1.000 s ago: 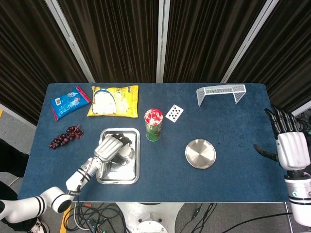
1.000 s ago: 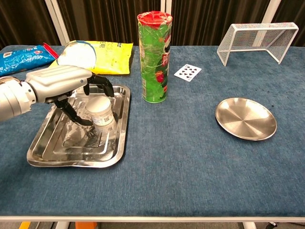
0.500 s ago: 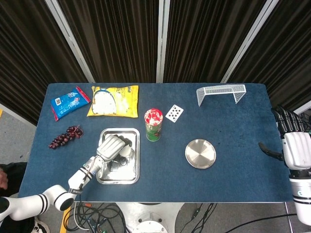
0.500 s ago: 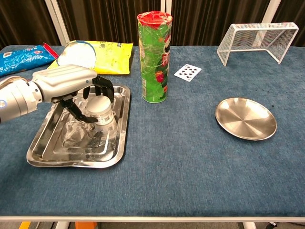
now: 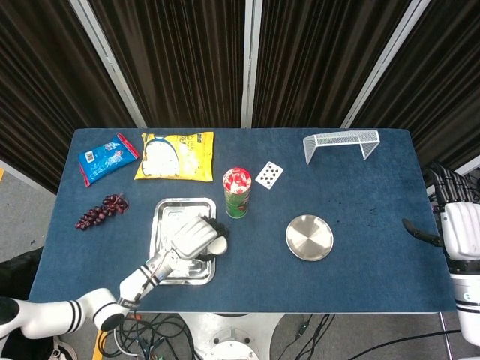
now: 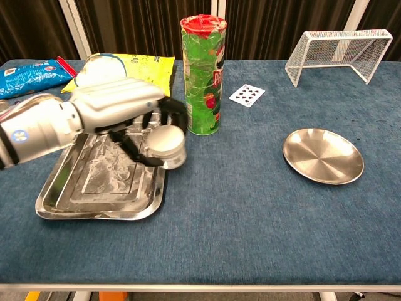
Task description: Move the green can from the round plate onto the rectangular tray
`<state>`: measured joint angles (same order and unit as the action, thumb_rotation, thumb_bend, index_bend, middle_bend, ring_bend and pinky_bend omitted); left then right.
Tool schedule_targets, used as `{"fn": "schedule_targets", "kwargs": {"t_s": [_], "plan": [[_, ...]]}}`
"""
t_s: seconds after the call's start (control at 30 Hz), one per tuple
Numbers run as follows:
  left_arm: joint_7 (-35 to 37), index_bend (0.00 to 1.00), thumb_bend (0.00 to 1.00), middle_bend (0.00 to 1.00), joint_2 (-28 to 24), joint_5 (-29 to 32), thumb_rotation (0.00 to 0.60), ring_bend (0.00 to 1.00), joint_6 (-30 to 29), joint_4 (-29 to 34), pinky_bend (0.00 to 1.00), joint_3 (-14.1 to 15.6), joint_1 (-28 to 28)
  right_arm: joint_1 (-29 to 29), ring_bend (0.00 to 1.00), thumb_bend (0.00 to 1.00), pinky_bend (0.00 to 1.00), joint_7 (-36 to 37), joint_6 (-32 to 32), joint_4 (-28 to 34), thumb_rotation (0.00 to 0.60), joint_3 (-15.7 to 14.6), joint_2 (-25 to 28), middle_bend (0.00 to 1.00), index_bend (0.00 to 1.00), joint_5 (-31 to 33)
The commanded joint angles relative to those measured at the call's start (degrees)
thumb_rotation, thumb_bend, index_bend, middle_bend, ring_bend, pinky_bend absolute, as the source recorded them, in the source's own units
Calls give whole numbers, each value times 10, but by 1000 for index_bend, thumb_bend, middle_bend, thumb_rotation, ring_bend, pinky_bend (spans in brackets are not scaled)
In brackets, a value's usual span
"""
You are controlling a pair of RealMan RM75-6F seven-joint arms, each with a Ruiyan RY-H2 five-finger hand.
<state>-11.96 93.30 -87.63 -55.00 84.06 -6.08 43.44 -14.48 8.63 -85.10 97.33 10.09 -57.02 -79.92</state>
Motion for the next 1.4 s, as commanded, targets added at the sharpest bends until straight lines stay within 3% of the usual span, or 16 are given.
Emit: {"fn": "schedule_targets", "kwargs": {"t_s": [0.03,0.63,0.8,1.03,1.17,1.4], "plan": [[-16,482,222,449,17,-10,600,406,10,2,519,-8,20,3,0,116,68,8,1,-6,600,4,-2,0,0,3],[27,475,221,443,117,-16,600,403,62,-92,519,-22,108,20,0,116,68,53,5,-41,600,12,-3,0,0,6],[10,348,199,352,117,-19,600,359,61,-104,502,-14,114,23,0,116,68,63,7,-49,600,14,-2,0,0,4],[-1,288,180,287,113,-11,600,291,56,-97,456,-7,111,28,0,116,68,66,0,-50,600,18,-2,0,0,3],[-35,286,165,275,85,-1,600,239,33,-55,413,-8,95,32,0,116,68,67,-3,-48,600,20,1,0,0,2],[-118,355,162,283,-34,5,600,231,-45,85,420,2,35,34,0,138,68,79,3,-48,600,20,10,0,0,-1]]}}
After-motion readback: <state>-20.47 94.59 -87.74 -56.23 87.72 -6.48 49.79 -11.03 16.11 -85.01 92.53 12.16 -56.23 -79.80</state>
